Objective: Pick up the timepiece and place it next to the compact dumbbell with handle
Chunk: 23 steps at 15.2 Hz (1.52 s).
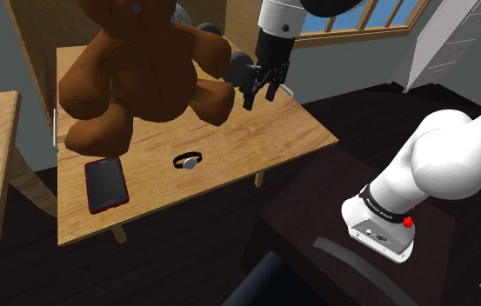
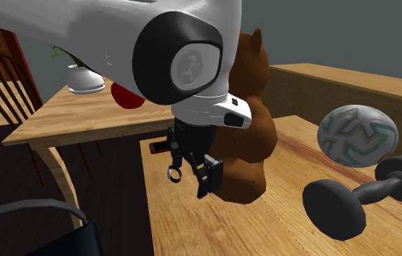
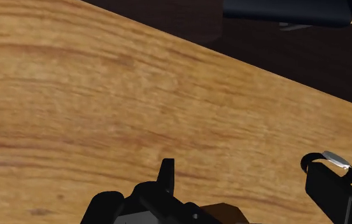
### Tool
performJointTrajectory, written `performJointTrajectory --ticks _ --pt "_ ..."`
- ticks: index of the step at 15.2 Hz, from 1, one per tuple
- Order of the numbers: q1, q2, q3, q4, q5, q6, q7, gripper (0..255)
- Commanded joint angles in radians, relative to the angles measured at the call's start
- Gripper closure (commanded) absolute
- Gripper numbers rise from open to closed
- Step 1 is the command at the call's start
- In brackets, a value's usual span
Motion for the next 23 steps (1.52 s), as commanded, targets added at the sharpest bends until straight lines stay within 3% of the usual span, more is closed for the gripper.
performJointTrajectory --ticks 1,8,16,23 --pt "0.012 0.065 0.026 0.028 0.018 0.039 0.034 0" --pt "0.051 0.291 0.108 0.160 0.047 0.146 0.157 0" --pt "0.109 0.572 0.166 0.378 0.015 0.226 0.307 0" --pt "0.127 0.626 0.171 0.359 0.006 0.301 0.317 0"
